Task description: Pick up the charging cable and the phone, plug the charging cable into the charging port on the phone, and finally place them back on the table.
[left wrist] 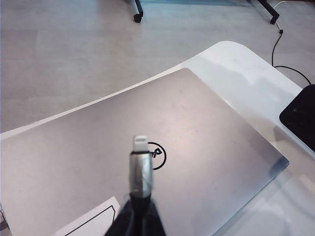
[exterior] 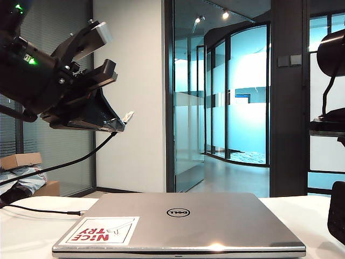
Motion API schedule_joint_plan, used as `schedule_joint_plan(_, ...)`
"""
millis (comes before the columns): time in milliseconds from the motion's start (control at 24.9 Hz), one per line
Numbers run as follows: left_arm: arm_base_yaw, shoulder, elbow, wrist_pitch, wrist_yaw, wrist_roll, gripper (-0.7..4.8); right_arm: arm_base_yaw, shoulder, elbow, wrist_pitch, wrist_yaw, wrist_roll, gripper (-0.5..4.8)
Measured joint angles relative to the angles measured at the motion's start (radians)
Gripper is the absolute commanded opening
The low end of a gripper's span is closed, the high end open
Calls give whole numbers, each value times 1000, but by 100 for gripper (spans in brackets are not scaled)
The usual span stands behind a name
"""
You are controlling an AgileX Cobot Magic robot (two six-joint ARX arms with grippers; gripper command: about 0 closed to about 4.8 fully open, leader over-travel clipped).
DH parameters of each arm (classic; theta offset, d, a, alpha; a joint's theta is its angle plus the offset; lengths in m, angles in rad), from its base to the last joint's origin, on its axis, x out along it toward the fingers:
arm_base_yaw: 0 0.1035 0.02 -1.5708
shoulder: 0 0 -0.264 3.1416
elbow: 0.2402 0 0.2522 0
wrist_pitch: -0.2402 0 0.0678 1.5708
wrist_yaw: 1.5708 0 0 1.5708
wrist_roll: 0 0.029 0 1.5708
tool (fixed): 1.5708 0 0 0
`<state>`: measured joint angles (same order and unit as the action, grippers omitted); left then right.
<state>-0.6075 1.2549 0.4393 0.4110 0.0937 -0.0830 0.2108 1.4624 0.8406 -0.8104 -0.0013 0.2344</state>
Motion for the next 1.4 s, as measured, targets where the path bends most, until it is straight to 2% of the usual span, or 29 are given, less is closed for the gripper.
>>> schedule_joint_plan(441, 0, 0, 0, 0, 0, 0, -7, 0, 45, 2, 5, 0, 0, -3)
schedule_joint_plan(481, 0, 0, 0, 0, 0, 0, -7, 0, 47, 3, 4, 0, 0, 14)
schedule_joint_plan(522, 0, 0, 0, 0, 0, 0, -7, 0, 50, 4, 4, 0, 0, 69)
schedule_joint_plan(602, 0, 0, 0, 0, 0, 0, -7, 0, 51, 6, 1, 0, -2, 124)
schedule_joint_plan(682, 0, 0, 0, 0, 0, 0, -7, 0, 53, 5, 0, -1, -2, 140)
schedule_joint_plan(1364, 0, 0, 0, 3, 0, 0, -7, 0, 154, 1, -3, -28, -2, 138)
schedule_joint_plan(1404, 0, 0, 0, 3, 0, 0, -7, 0, 164, 1, -3, -28, -2, 68)
